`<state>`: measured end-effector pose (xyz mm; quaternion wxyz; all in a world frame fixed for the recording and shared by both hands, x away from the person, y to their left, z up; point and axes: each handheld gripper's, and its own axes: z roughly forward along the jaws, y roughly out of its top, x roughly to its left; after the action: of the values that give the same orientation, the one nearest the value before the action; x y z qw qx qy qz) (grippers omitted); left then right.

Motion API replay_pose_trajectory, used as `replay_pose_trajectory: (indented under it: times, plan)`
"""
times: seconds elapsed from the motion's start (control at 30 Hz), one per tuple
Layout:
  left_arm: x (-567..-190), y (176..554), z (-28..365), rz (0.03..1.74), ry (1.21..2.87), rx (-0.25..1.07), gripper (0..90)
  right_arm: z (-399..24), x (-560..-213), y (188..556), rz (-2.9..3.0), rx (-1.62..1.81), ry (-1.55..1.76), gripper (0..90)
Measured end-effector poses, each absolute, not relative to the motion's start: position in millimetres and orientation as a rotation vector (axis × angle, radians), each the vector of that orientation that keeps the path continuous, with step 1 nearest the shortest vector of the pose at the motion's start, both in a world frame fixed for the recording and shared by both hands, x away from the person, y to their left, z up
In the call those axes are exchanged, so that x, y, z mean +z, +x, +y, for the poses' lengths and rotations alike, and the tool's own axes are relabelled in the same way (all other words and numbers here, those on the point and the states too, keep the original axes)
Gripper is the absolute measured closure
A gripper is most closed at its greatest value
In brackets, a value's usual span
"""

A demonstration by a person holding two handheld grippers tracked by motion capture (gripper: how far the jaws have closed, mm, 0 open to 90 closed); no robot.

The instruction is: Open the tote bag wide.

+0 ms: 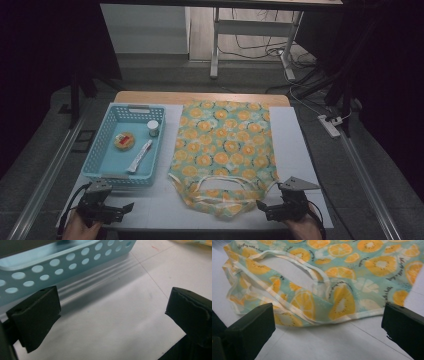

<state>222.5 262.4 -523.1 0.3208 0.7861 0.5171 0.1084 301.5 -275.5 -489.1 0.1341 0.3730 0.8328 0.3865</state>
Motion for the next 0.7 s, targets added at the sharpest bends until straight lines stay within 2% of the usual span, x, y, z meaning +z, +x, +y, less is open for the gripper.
replay_pose_trajectory:
  times: [0.7]
  plan:
    - [-523.7,223.1,261.8,1.352,2.072,0.273,0.0,-236.9,-480.4,310.2,2.529,1.131,0.950,0.0]
